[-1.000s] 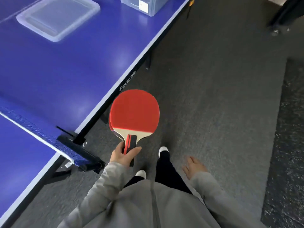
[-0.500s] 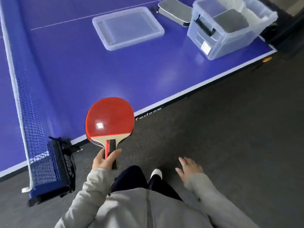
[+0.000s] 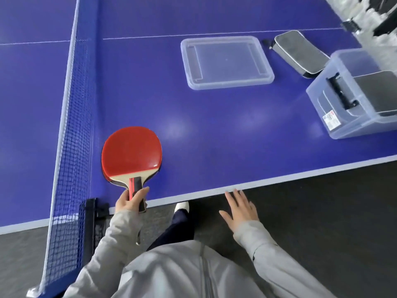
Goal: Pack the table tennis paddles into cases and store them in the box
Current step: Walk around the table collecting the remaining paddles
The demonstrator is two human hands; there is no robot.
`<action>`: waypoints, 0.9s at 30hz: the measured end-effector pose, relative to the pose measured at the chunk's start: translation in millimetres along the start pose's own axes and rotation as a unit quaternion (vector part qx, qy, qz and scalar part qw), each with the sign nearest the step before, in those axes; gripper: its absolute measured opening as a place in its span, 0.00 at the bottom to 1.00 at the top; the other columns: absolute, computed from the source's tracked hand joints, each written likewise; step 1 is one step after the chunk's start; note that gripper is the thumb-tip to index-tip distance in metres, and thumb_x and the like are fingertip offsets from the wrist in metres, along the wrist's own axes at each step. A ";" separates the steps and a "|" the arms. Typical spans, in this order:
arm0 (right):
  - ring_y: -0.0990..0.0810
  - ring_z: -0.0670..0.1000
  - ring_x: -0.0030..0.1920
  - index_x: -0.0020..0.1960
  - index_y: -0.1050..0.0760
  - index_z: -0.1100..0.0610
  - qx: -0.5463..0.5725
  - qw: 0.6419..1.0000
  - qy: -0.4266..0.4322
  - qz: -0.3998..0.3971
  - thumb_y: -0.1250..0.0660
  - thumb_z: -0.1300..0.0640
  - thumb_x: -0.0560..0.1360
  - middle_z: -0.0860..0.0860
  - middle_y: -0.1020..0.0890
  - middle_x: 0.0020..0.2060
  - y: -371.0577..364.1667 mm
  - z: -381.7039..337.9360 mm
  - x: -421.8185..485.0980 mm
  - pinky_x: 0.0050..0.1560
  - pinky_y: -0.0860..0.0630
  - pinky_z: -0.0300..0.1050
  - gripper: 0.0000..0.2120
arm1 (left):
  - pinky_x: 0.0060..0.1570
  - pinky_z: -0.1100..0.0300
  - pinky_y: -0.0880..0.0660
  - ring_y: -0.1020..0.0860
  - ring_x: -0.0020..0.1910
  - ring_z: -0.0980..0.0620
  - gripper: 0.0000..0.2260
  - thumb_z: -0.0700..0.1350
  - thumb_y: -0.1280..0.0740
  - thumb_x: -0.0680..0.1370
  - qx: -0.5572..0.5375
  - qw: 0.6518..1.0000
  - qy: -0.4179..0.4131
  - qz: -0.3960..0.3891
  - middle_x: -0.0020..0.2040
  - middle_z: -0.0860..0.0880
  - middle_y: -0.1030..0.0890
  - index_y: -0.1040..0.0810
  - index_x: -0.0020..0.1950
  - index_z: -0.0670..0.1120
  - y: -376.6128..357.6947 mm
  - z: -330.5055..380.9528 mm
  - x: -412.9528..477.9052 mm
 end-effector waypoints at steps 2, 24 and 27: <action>0.59 0.51 0.77 0.77 0.57 0.46 -0.005 1.000 0.009 0.003 0.50 0.40 0.80 0.49 0.56 0.78 16.6 -12.1 21.7 0.75 0.52 0.52 0.30 | 0.36 0.56 0.32 0.32 0.31 0.47 0.11 0.50 0.28 0.66 -0.022 0.999 0.036 0.034 0.32 0.47 0.31 0.27 0.38 0.46 1.9 15.4 22.4; 0.62 0.51 0.77 0.77 0.59 0.47 -0.078 0.997 0.023 -0.002 0.44 0.39 0.78 0.48 0.60 0.77 95.2 -91.3 158.5 0.74 0.49 0.56 0.36 | 0.19 0.66 0.42 0.42 0.22 0.54 0.16 0.44 0.28 0.73 0.056 0.996 0.045 0.060 0.25 0.51 0.39 0.34 0.32 0.43 18.7 22.1 146.7; 0.62 0.52 0.77 0.77 0.59 0.48 -0.092 0.995 0.023 -0.009 0.42 0.39 0.77 0.49 0.62 0.77 90.2 -90.6 156.8 0.74 0.45 0.57 0.37 | 0.25 0.64 0.39 0.39 0.25 0.50 0.16 0.46 0.26 0.71 0.107 0.989 0.034 0.091 0.31 0.46 0.35 0.32 0.33 0.44 18.9 18.4 146.9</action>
Point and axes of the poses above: each hand's wrist, its own x-axis towards the middle knuckle, its own y-axis out of the back of the hand, z = x × y, the point moved 1 cm from there along x, towards the middle knuckle
